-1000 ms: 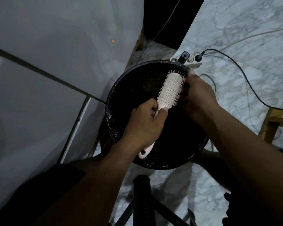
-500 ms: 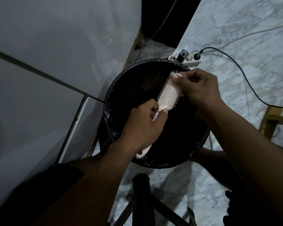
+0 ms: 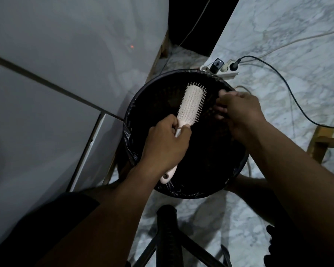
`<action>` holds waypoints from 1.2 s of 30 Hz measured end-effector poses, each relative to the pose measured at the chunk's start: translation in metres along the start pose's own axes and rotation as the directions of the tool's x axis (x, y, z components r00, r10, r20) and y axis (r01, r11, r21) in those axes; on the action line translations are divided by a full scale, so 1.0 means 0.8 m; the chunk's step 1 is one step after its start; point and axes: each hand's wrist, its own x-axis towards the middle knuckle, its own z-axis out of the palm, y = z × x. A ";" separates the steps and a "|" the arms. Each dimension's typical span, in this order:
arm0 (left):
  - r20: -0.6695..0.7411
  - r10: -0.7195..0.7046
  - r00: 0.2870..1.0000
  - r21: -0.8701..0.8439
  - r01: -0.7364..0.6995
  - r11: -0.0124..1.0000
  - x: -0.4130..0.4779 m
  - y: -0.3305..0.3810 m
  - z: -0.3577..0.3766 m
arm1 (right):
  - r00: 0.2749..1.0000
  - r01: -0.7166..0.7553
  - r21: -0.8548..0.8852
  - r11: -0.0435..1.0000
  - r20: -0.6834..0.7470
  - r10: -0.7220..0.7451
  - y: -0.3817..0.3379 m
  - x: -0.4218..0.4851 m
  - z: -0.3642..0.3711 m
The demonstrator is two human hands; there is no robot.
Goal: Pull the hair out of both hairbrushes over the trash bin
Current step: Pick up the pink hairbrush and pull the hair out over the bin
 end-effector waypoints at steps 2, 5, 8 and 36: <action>-0.008 0.001 1.000 0.024 0.000 1.000 0.000 0.000 0.001 | 0.985 0.030 -0.078 0.996 0.174 -0.016 0.001 -0.002 0.003; 0.021 0.011 1.000 0.041 -0.012 0.999 -0.002 0.000 0.001 | 0.930 0.248 -0.364 0.898 0.349 -0.116 0.008 -0.014 0.007; 0.044 0.032 0.999 0.070 -0.035 0.997 -0.005 0.001 0.002 | 0.895 0.413 -0.481 0.773 0.371 -0.247 0.009 -0.024 0.009; -0.004 -0.003 1.000 0.002 0.003 1.000 0.002 -0.004 0.005 | 0.942 0.220 -0.276 0.936 0.310 -0.130 0.017 -0.011 0.011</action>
